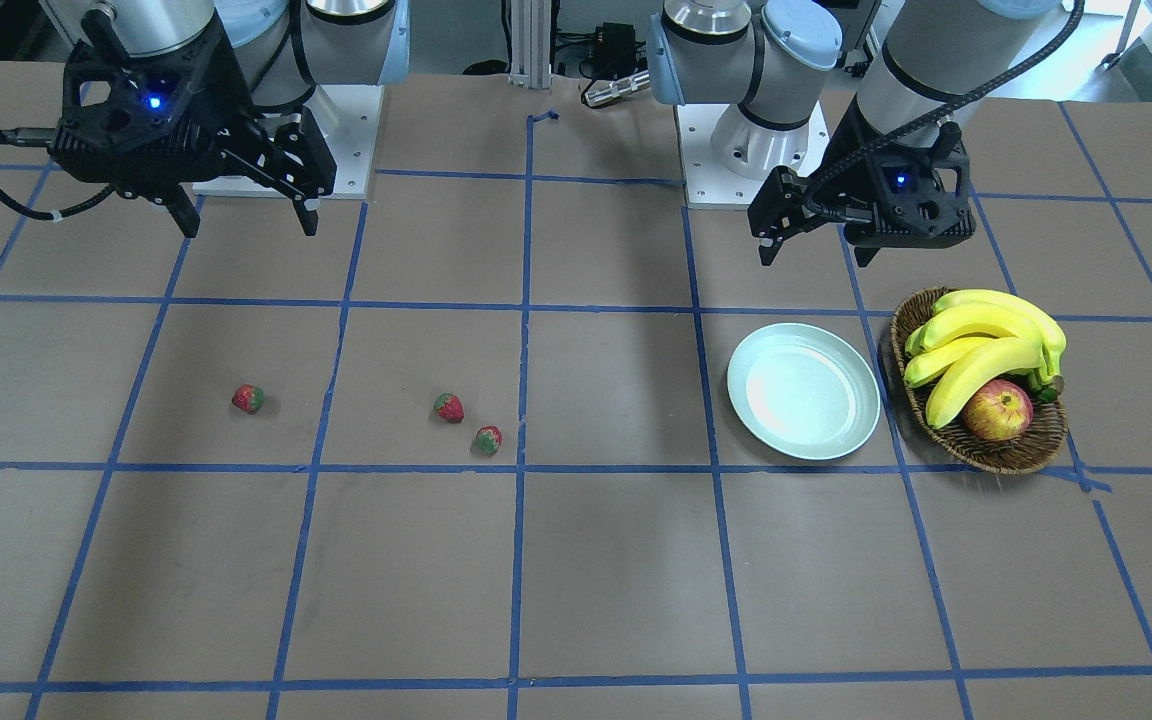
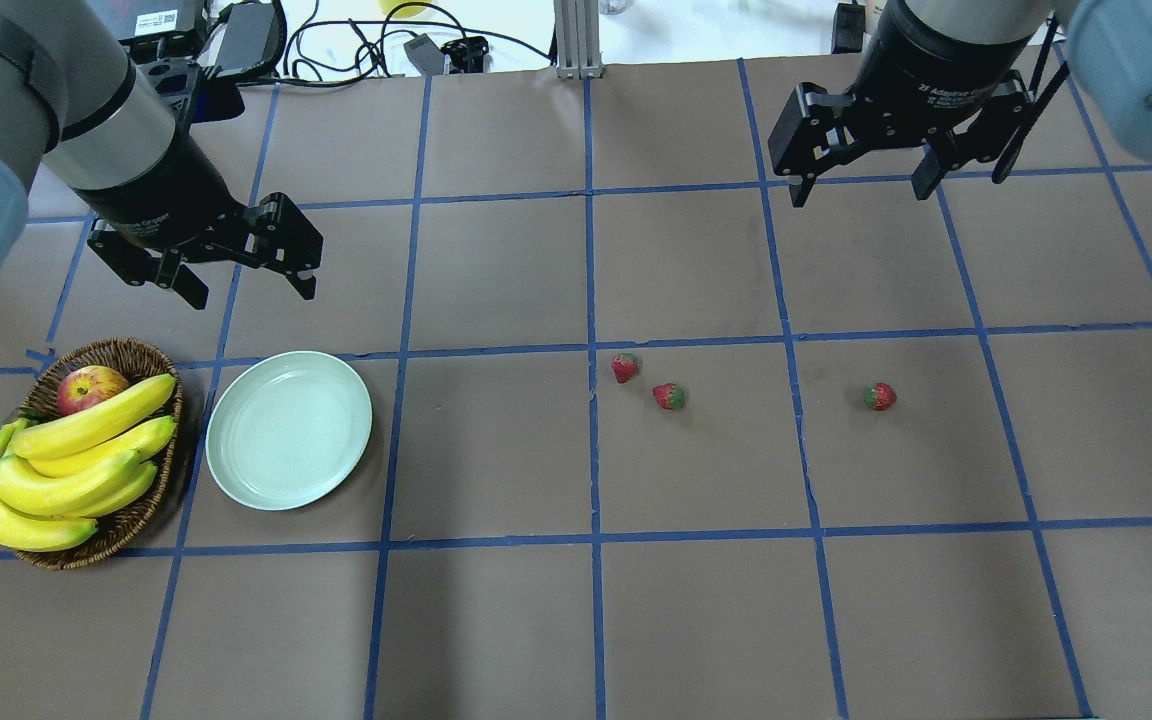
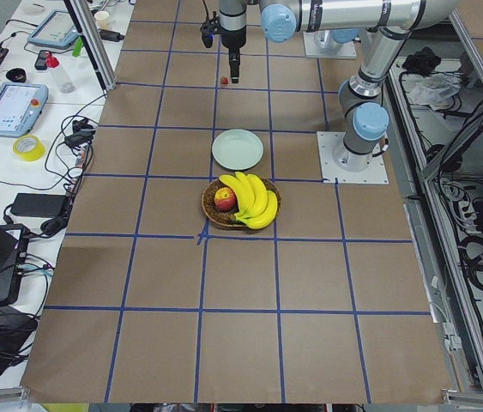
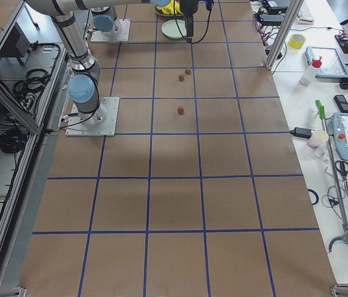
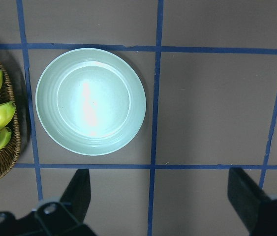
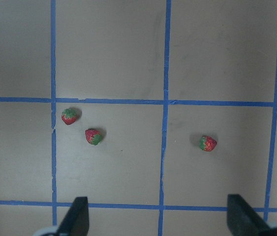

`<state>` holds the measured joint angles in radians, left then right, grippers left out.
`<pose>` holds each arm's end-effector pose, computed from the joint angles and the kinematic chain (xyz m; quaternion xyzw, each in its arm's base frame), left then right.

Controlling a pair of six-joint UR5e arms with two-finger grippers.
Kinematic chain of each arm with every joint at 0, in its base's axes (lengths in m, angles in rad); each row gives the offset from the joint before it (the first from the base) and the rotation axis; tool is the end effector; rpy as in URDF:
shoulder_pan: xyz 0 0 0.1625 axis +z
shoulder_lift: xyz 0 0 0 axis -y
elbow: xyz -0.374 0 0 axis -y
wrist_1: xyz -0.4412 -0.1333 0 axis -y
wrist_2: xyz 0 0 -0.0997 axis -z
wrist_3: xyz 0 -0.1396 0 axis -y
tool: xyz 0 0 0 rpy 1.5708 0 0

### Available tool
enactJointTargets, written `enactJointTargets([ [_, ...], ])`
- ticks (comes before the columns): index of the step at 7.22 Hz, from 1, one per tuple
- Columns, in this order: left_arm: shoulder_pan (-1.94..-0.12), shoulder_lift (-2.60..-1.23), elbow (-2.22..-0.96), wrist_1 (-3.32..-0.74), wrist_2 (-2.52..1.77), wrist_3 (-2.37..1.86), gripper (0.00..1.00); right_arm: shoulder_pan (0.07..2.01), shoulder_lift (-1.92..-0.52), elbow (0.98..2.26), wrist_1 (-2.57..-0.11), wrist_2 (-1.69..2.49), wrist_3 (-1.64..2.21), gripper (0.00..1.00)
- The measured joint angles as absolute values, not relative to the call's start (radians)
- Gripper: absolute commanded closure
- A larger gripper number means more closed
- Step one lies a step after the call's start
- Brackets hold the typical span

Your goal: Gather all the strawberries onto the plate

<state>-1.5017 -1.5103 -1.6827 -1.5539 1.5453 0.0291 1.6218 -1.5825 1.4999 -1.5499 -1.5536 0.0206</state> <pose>-0.1011 -0.5211 0.3702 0.0202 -0.9996 -0.0166 0.0136 0.1632 -0.5358 0.4397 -0.0155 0.9994 -0.0305 0.0097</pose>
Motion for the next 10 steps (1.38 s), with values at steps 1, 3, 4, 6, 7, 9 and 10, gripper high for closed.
enactJointTargets([
  [1, -1.502, -1.511, -1.683, -1.554, 1.545, 0.029, 0.00, 1.620, -1.582, 1.497, -1.548, -1.555, 0.020, 0.00],
  [3, -1.502, -1.511, -1.682, -1.553, 1.545, 0.029, 0.00, 1.619, -1.574, 1.496, -1.539, -1.555, 0.021, 0.00],
  [4, -1.502, -1.511, -1.681, -1.554, 1.545, 0.029, 0.00, 1.620, -1.567, 1.498, -1.536, -1.555, 0.022, 0.00],
  [6, -1.502, -1.511, -1.681, -1.554, 1.545, 0.029, 0.00, 1.622, -1.553, 1.500, -1.541, -1.558, 0.025, 0.00],
  [7, -1.502, -1.511, -1.682, -1.554, 1.545, 0.029, 0.00, 1.623, -1.545, 1.500, -1.546, -1.558, 0.030, 0.00],
  [9, -1.502, -1.512, -1.683, -1.554, 1.545, 0.029, 0.00, 1.626, -1.531, 1.500, -1.551, -1.555, 0.034, 0.00],
  [10, -1.502, -1.512, -1.683, -1.553, 1.544, 0.029, 0.00, 1.628, -1.515, 1.496, -1.556, -1.554, 0.035, 0.00],
])
